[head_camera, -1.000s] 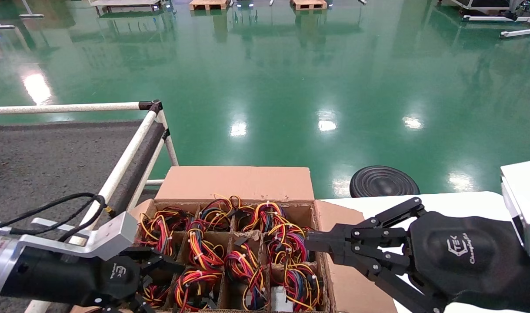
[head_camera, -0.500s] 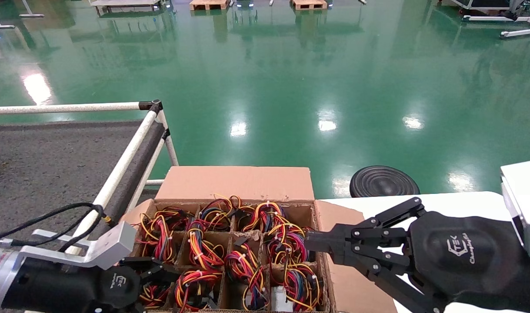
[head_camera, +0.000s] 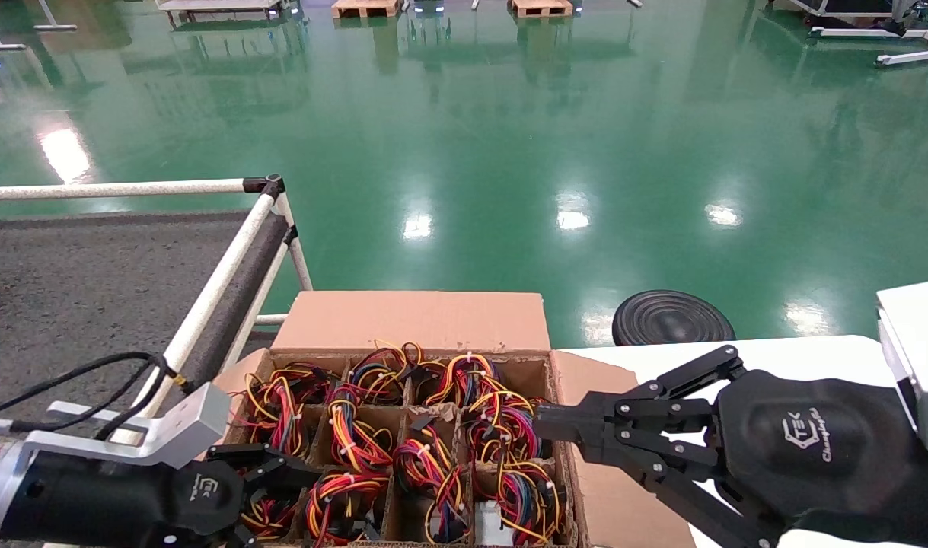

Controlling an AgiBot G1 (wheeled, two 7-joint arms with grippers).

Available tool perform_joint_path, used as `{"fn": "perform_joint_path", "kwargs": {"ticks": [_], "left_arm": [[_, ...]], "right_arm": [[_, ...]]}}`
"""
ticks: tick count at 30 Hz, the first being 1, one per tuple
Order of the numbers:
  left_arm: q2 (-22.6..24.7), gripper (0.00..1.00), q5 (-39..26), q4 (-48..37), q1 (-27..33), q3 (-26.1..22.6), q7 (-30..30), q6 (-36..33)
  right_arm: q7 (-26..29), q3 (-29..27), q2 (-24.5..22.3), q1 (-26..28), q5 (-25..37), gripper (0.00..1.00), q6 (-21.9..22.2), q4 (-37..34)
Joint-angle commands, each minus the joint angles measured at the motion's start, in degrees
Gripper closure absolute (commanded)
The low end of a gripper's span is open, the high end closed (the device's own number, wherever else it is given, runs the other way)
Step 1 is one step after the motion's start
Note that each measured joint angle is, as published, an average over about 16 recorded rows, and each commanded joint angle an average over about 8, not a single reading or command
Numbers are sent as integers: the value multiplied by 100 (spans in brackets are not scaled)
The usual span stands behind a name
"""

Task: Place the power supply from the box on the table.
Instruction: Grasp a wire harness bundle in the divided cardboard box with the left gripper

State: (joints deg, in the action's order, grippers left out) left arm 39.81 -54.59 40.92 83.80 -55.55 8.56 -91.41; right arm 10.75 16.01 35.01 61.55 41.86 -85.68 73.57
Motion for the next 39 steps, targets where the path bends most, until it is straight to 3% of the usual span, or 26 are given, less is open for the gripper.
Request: {"fn": "perform_joint_path", "kwargs": {"ticks": [1,39], "left_arm": [[-6,100,21,-24,-10,12,-42,-6],[-30,100,263,-100,-55,-152,-138,-102]], "right_arm": [[0,0,0,0,0,100,0,0],[0,0,0,0,0,100,0,0]]}}
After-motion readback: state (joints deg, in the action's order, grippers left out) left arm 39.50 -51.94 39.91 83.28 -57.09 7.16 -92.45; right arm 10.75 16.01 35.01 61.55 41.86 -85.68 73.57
